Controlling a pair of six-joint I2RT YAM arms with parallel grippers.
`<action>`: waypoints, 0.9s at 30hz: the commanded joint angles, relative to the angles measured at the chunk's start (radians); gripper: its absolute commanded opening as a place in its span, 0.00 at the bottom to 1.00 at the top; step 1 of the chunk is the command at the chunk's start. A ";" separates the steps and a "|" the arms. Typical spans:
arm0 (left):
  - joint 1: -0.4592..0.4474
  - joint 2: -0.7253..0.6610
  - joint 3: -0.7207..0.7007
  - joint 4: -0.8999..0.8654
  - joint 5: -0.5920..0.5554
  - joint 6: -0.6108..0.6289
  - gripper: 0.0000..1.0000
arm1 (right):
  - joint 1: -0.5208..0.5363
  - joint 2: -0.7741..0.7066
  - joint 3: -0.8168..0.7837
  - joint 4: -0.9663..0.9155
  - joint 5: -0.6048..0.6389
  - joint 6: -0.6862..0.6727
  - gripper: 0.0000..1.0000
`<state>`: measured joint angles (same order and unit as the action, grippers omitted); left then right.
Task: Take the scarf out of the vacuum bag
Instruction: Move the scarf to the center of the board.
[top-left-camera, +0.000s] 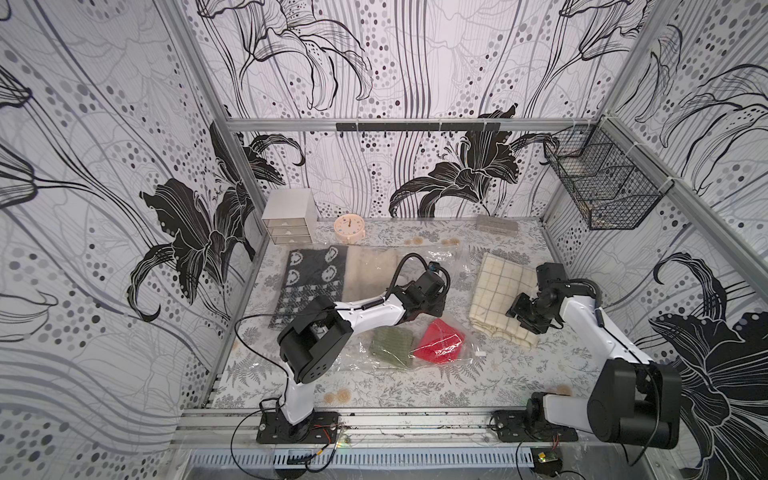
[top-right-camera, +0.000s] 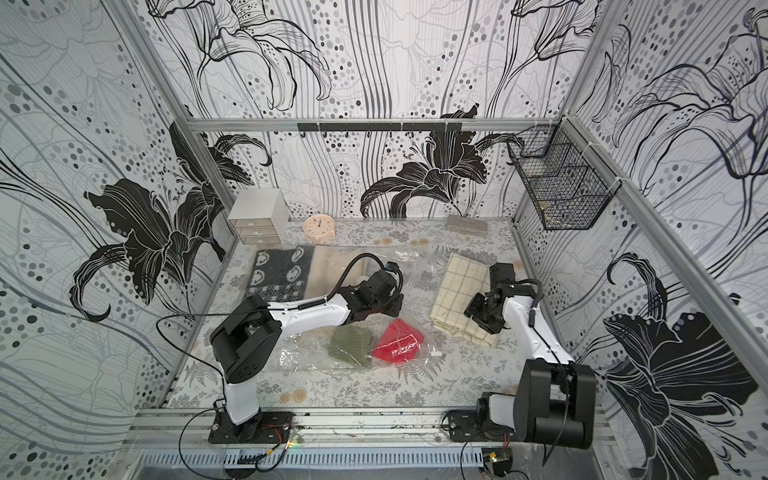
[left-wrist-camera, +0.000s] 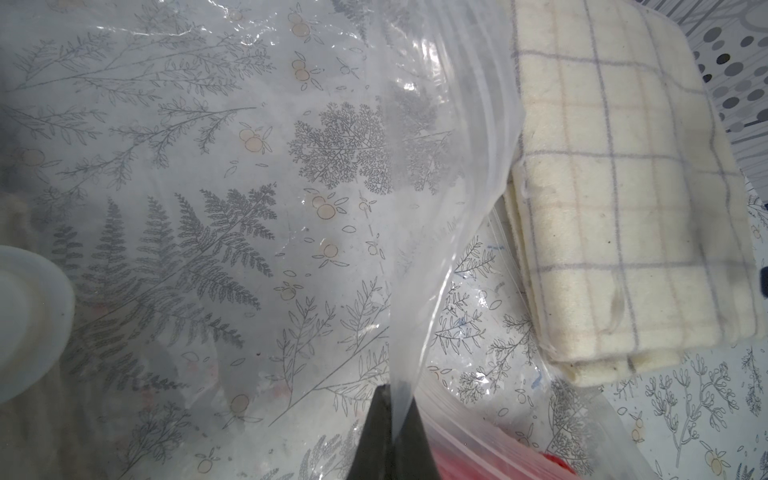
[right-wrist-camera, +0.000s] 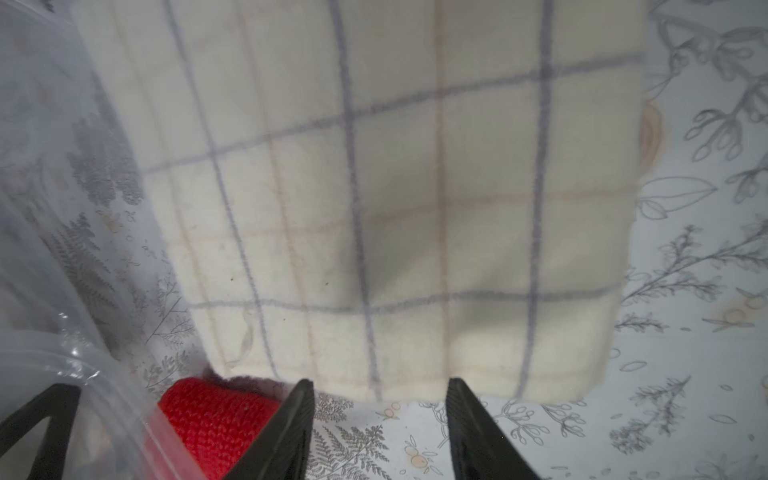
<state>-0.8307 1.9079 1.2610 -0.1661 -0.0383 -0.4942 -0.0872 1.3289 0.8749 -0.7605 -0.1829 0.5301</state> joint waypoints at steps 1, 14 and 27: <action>-0.002 -0.011 0.016 0.004 -0.024 0.015 0.00 | 0.005 0.067 0.000 -0.010 0.031 0.006 0.54; 0.004 -0.044 -0.007 0.001 -0.032 0.022 0.00 | -0.067 0.285 0.144 0.014 0.290 -0.004 0.54; 0.005 -0.037 0.003 0.011 -0.023 0.014 0.00 | 0.068 0.118 0.169 0.107 0.137 -0.139 0.56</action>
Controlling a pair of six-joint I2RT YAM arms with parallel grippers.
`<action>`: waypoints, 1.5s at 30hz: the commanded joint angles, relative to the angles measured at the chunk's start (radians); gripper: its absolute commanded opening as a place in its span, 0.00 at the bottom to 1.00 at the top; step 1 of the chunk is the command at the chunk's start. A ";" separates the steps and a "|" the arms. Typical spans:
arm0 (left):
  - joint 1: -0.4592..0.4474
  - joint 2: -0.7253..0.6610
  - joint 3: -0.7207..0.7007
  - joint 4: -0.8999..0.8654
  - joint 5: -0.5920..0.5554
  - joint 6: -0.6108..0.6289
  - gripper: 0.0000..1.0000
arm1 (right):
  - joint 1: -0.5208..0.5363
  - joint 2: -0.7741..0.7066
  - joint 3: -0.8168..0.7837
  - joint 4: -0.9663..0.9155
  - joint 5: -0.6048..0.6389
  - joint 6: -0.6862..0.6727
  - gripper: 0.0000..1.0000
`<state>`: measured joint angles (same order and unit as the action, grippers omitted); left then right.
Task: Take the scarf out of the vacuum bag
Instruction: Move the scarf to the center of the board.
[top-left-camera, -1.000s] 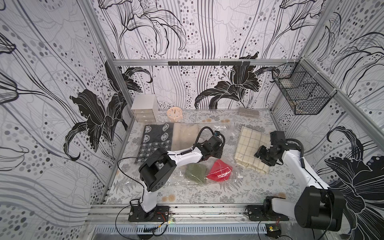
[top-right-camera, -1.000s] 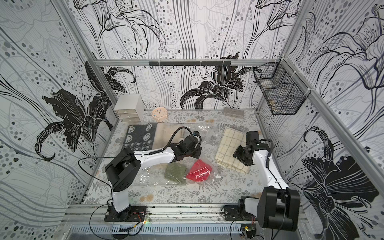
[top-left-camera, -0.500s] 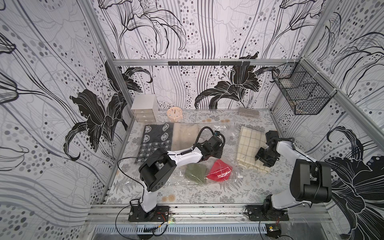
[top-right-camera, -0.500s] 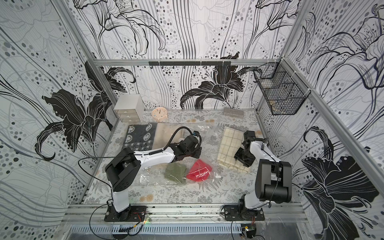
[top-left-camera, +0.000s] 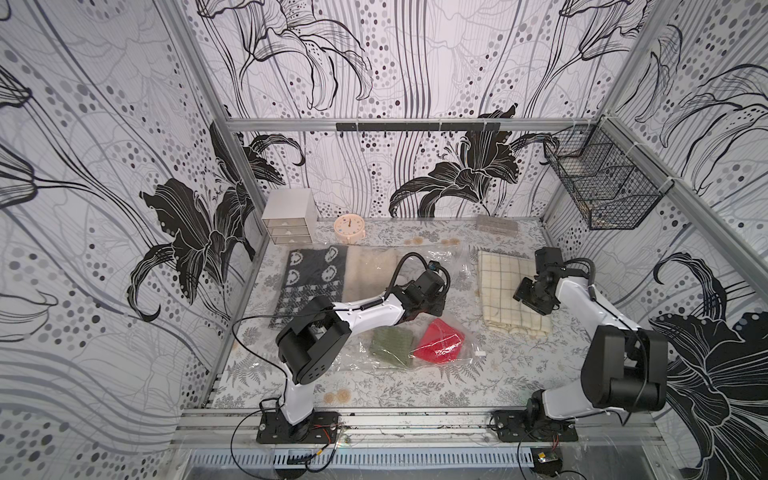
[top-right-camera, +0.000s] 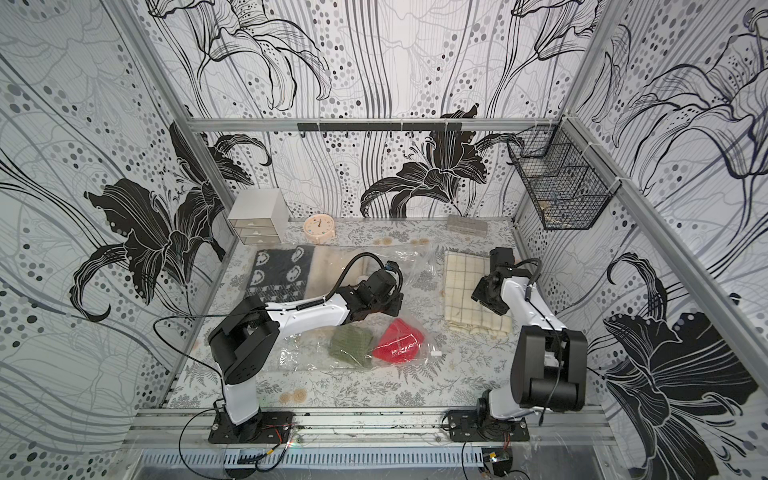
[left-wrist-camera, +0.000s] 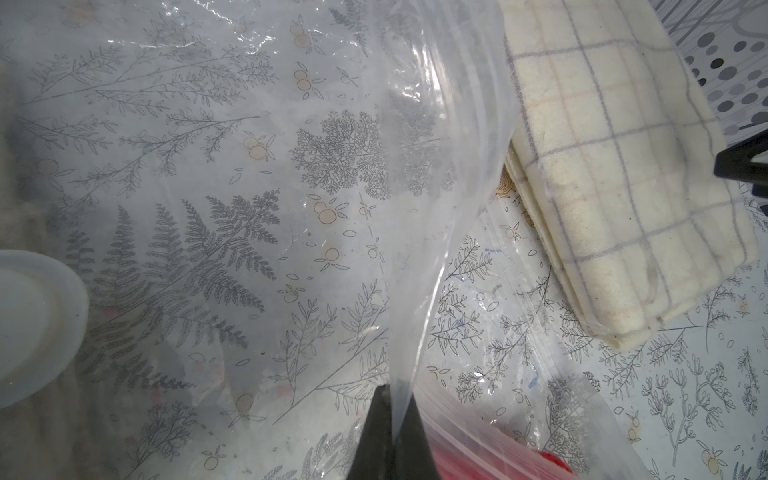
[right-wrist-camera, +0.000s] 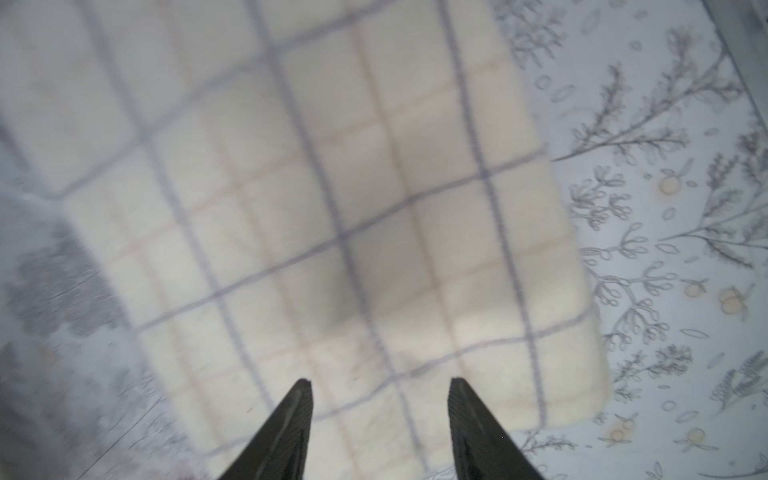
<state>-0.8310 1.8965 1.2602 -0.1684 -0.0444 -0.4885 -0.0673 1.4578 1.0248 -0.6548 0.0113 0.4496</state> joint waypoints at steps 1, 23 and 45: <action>0.005 -0.023 0.008 0.013 -0.017 0.008 0.00 | 0.054 0.008 0.026 -0.005 -0.067 -0.062 0.56; 0.021 -0.039 0.019 -0.031 -0.013 0.001 0.00 | 0.045 0.470 0.239 -0.041 0.039 -0.090 0.55; 0.022 -0.043 0.016 -0.018 0.019 0.001 0.00 | 0.054 0.308 0.188 -0.010 0.021 -0.131 0.55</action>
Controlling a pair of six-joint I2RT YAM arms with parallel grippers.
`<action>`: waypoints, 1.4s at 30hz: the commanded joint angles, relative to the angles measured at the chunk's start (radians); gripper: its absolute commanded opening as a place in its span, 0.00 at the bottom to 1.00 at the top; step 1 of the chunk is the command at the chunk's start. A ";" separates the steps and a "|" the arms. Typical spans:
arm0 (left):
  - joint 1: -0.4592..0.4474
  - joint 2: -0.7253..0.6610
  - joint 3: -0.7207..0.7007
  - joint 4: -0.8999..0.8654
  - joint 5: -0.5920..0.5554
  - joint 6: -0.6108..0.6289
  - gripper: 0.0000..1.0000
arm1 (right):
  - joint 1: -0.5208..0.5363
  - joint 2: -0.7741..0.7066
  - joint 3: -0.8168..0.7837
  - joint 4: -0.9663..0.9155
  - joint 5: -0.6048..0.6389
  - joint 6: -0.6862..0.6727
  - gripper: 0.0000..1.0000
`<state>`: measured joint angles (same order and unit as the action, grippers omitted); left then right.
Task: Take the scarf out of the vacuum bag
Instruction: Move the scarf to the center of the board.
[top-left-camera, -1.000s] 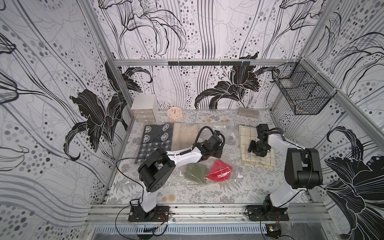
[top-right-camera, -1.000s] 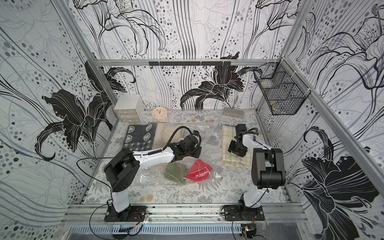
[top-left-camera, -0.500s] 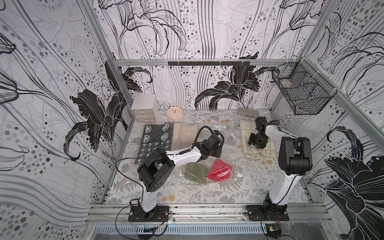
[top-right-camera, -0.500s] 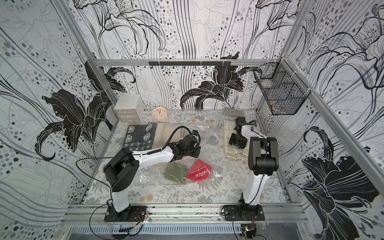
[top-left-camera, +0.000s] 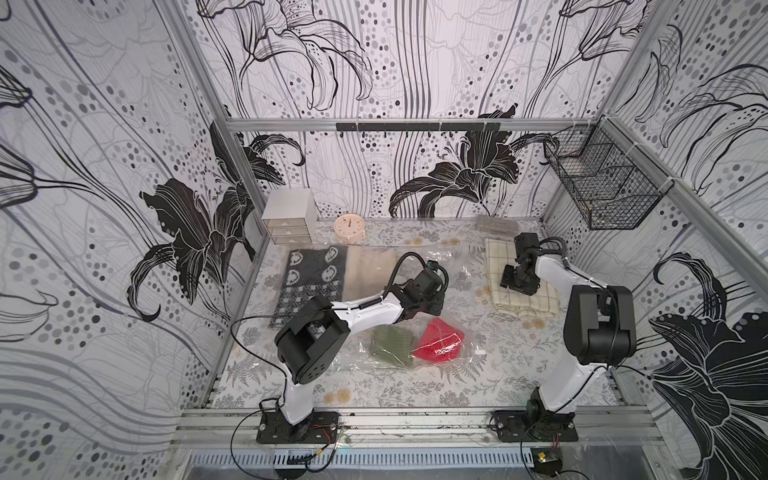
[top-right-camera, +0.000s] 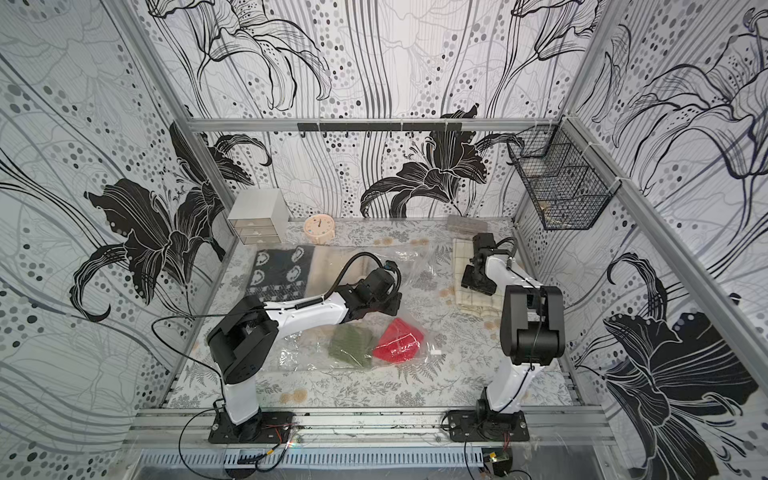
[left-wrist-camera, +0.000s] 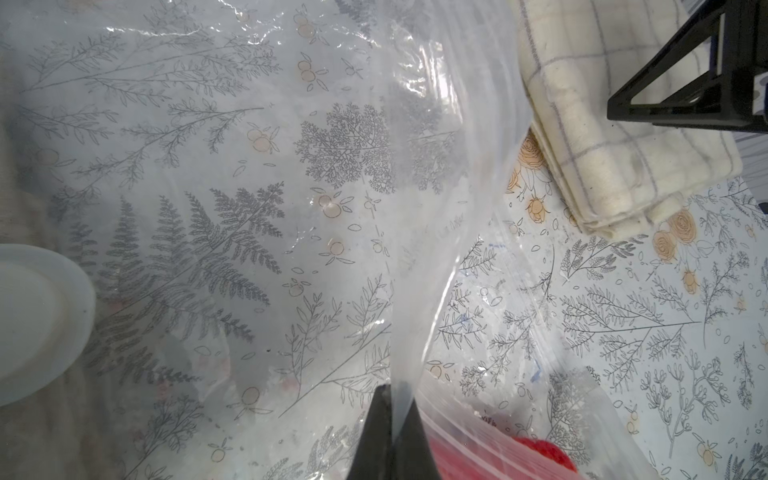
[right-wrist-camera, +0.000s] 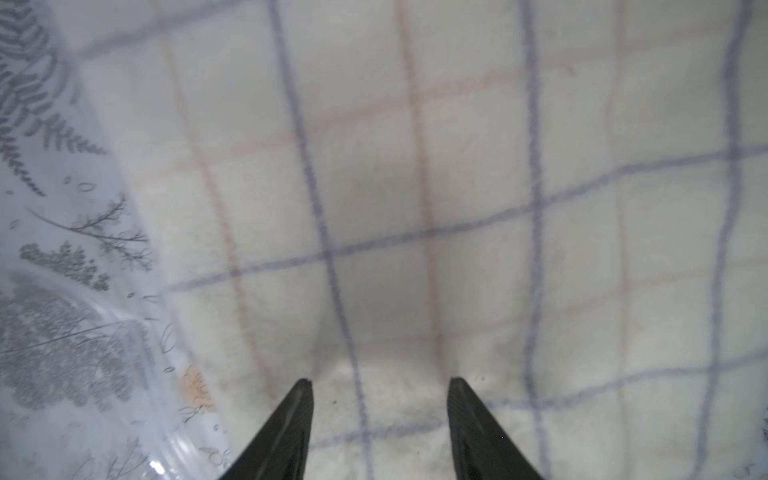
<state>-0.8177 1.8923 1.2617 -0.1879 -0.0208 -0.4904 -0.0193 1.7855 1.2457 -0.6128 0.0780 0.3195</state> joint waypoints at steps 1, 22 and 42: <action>0.009 -0.043 0.017 -0.004 -0.011 0.003 0.00 | 0.006 -0.020 -0.040 -0.064 -0.068 0.003 0.55; 0.009 -0.085 0.021 -0.050 -0.051 0.021 0.00 | -0.062 0.217 0.204 -0.142 0.038 0.026 0.55; 0.007 -0.086 0.006 -0.012 -0.020 0.014 0.00 | -0.085 0.132 0.245 -0.072 -0.018 -0.050 0.55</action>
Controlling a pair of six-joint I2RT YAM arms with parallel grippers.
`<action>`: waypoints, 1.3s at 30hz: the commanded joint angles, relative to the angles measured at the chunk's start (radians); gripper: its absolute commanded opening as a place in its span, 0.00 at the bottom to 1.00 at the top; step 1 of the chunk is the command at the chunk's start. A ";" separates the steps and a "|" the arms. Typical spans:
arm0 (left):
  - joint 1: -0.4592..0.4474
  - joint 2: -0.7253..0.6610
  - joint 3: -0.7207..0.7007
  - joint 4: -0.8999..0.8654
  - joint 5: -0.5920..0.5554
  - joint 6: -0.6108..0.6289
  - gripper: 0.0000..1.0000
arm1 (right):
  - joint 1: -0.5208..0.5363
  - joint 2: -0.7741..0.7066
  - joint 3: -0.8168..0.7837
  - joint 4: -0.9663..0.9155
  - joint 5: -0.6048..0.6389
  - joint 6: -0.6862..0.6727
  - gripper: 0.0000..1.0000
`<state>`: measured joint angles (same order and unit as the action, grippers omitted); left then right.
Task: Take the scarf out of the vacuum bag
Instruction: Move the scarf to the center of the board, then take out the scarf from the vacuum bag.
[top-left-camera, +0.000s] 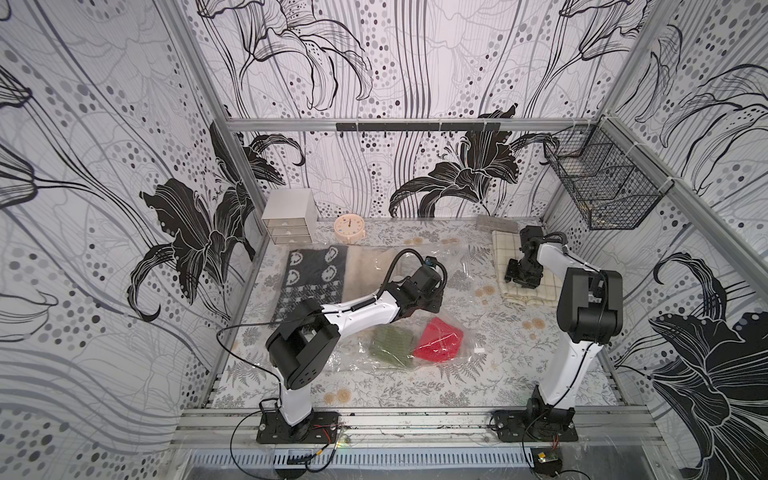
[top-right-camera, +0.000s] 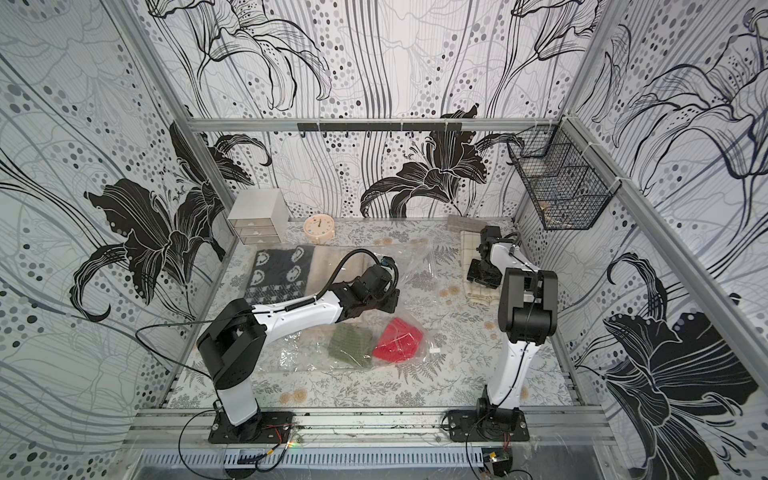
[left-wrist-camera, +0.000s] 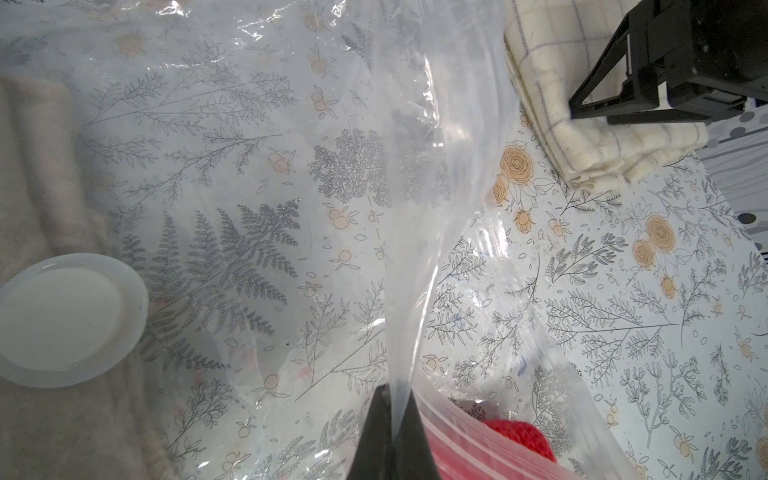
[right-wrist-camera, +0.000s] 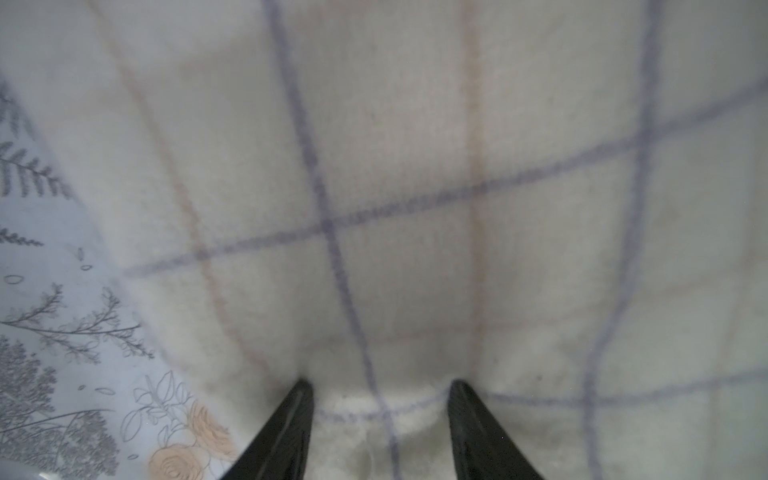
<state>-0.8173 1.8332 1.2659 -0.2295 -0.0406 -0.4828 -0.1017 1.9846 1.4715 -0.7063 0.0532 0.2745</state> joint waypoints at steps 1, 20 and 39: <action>0.007 -0.028 0.000 0.033 -0.002 0.007 0.00 | -0.001 -0.091 0.013 0.021 0.003 0.002 0.55; -0.034 0.031 0.014 0.048 -0.021 -0.014 0.00 | 0.200 -0.541 -0.373 0.047 -0.360 0.110 0.56; -0.083 0.040 0.071 0.041 -0.109 -0.031 0.00 | 0.292 -0.552 -0.616 0.179 -0.630 0.157 0.55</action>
<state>-0.8925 1.8771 1.3094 -0.2039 -0.1131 -0.5068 0.1612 1.4143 0.8906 -0.5495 -0.5320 0.3939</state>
